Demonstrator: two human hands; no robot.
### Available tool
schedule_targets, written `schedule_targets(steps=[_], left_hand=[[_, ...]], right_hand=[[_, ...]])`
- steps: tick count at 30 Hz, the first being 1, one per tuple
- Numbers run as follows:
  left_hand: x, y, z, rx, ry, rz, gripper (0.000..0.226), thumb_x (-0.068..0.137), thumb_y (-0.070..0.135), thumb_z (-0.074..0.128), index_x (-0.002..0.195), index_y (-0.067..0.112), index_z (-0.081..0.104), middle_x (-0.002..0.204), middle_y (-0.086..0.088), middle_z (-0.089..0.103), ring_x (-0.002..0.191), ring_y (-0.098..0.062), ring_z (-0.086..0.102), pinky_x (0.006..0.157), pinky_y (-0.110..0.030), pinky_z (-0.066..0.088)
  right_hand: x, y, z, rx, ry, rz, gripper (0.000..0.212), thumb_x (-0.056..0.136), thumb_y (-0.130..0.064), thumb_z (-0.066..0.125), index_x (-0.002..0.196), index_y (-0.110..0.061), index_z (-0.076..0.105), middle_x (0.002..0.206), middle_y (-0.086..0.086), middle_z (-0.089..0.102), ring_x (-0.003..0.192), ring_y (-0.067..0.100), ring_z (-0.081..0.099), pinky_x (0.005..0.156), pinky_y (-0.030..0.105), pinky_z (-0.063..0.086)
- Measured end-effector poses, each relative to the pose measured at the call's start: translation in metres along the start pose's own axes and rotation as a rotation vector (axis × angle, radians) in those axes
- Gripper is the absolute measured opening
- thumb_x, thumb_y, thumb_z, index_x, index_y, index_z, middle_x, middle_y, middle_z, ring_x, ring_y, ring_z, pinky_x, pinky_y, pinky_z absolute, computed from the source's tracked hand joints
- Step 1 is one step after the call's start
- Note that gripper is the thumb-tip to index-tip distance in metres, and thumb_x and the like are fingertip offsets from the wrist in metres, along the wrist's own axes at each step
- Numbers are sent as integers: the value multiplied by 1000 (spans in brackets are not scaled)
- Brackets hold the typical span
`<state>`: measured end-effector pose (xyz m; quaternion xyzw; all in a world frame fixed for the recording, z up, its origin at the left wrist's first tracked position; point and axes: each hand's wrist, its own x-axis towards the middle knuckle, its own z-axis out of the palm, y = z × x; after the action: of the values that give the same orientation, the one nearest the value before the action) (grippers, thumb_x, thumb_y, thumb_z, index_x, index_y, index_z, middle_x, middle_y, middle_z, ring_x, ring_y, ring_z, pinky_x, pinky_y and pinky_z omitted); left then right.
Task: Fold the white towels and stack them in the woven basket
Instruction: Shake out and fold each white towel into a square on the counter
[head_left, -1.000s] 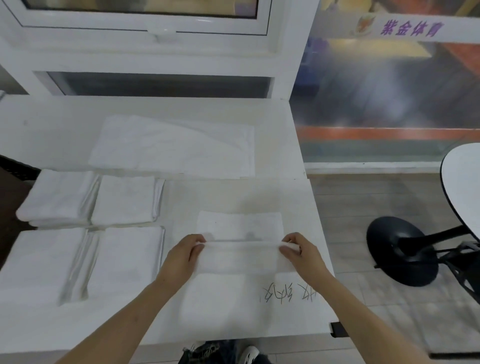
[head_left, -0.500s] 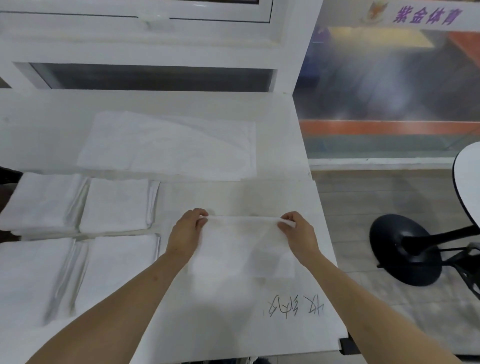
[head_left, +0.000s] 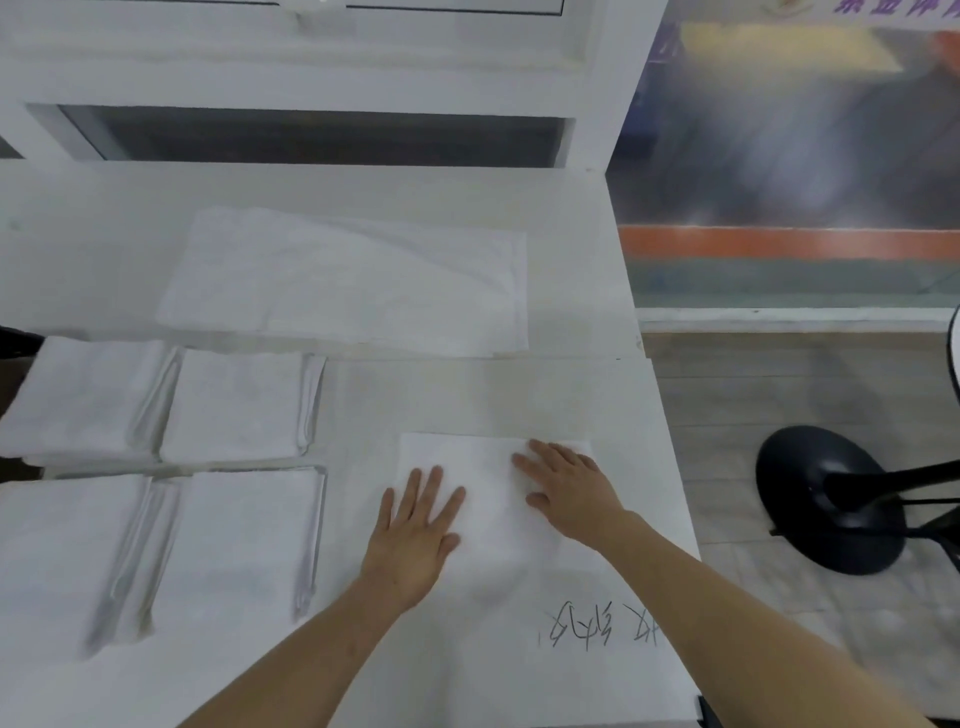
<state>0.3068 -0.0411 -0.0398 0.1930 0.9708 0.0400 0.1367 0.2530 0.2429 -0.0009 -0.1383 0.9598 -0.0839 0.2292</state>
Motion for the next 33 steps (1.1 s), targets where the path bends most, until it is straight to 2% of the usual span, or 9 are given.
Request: schedule_targets(steps=[5, 9, 12, 17, 20, 22, 26, 29, 33], left_hand=[[26, 2, -17, 2, 6, -186, 61, 105, 38, 40, 159, 40, 13, 170, -14, -1, 155, -41, -1, 124, -56, 5], [29, 17, -43, -213, 47, -435, 57, 100, 39, 52, 153, 28, 33, 149, -17, 35, 130, -36, 42, 108, -47, 41], [34, 29, -55, -613, 47, -597, 65, 97, 29, 61, 152, 18, 28, 133, -16, 43, 120, -36, 49, 96, -46, 47], [46, 39, -58, -1327, 90, -912, 75, 88, 23, 78, 148, 10, 34, 135, -12, 56, 119, -35, 59, 102, -44, 50], [45, 43, -63, -1431, 43, -766, 42, 84, 35, 78, 117, 13, 62, 114, -5, 72, 99, -25, 71, 93, -49, 58], [41, 50, -75, -1436, 32, -633, 34, 87, 39, 74, 111, 17, 63, 109, -4, 73, 95, -22, 72, 89, -50, 60], [29, 61, -106, -1719, -101, -342, 40, 96, 34, 69, 131, 20, 55, 128, -2, 69, 116, -23, 68, 99, -50, 55], [24, 61, -131, -1810, -208, -168, 44, 101, 27, 62, 143, 21, 50, 139, -3, 63, 127, -26, 61, 105, -49, 49], [30, 54, -165, -1786, -147, -142, 42, 102, 24, 61, 142, 19, 50, 137, -3, 65, 127, -26, 62, 106, -49, 49]], right_hand=[[-32, -14, 0, -71, 31, 143, 64, 101, -58, 43, 157, -32, 27, 137, 4, 48, 119, 27, 55, 103, 41, 40], [-49, -21, 13, 144, -20, 296, 58, 101, -54, 46, 154, -36, 31, 126, 4, 49, 99, 32, 63, 96, 40, 47], [-54, -25, 24, 257, 5, 358, 57, 100, -51, 53, 152, -37, 35, 123, 3, 49, 99, 34, 64, 92, 41, 53], [-54, -26, 24, 356, 6, 397, 55, 97, -50, 58, 146, -39, 36, 122, 1, 49, 95, 32, 66, 85, 41, 56], [-47, -20, 18, 455, 29, 411, 54, 91, -50, 66, 139, -37, 45, 115, -3, 52, 98, 23, 64, 90, 42, 56], [-40, -18, 12, 652, 135, 429, 56, 89, -46, 73, 139, -30, 51, 117, -5, 54, 106, 17, 60, 96, 38, 53], [-31, -17, -14, 1198, 260, 375, 62, 93, -46, 73, 147, -30, 47, 141, -8, 55, 131, 10, 52, 113, 35, 40], [-30, -16, -38, 1540, 192, 322, 67, 92, -53, 71, 149, -28, 46, 138, -4, 64, 126, 14, 61, 114, 41, 43], [-33, -21, -69, 1723, 122, 210, 40, 103, -31, 61, 136, -8, 62, 130, 10, 71, 123, 30, 66, 107, 46, 51]])
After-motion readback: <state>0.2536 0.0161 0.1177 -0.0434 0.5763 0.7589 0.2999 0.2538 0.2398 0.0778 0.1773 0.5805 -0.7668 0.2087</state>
